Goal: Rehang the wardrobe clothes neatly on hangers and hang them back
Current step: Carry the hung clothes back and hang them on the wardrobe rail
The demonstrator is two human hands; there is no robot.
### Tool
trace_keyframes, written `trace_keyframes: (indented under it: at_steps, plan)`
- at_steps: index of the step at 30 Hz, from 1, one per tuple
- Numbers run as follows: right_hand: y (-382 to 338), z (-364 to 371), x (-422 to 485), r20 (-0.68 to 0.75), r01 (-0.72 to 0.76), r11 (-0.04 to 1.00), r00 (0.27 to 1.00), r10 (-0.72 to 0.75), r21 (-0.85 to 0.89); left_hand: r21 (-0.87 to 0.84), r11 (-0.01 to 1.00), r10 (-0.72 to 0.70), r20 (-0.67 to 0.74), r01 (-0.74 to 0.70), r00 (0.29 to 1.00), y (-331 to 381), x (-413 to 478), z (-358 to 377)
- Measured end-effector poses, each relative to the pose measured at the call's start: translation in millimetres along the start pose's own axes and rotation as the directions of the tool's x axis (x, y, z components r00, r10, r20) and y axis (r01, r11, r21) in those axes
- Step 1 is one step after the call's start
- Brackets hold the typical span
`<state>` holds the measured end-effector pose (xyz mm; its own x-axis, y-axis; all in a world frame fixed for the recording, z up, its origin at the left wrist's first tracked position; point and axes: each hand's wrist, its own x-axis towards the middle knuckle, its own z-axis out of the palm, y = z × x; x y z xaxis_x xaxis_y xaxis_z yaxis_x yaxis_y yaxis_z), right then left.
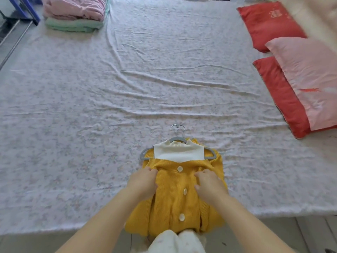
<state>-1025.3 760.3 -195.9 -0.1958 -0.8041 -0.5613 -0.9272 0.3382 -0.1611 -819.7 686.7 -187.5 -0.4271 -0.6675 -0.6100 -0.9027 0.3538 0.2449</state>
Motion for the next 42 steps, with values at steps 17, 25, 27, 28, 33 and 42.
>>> trace_keyframes:
  at_steps: [17,25,27,28,33,42]
  plan:
    - [13.7,28.2,287.4,0.099,0.091,0.995,0.991,-0.086,-0.045,-0.258,0.942,-0.22,0.001,0.213,0.975,-35.5,166.6,29.7]
    - [8.6,67.2,321.4,0.064,0.056,0.996,0.997,-0.051,-0.076,-0.261,0.937,-0.235,0.016,0.231,0.972,-45.1,177.8,55.5]
    - [10.3,65.1,318.2,0.032,0.041,0.998,0.999,-0.04,-0.045,-0.266,0.934,-0.243,0.012,0.237,0.97,-44.4,173.4,56.0]
    - [10.5,59.9,316.1,0.015,0.03,1.0,0.999,-0.03,-0.008,-0.264,0.935,-0.241,0.011,0.235,0.971,-43.4,170.7,55.2]
    - [4.4,15.5,283.0,-0.016,0.074,0.973,0.997,-0.072,0.22,-0.29,0.939,-0.211,-0.067,0.183,0.975,-32.7,149.6,38.7]
    - [-16.3,-26.4,109.1,-0.108,0.181,0.943,0.982,-0.157,0.281,-0.366,0.931,-0.102,-0.298,-0.015,0.949,-0.9,62.3,5.1]
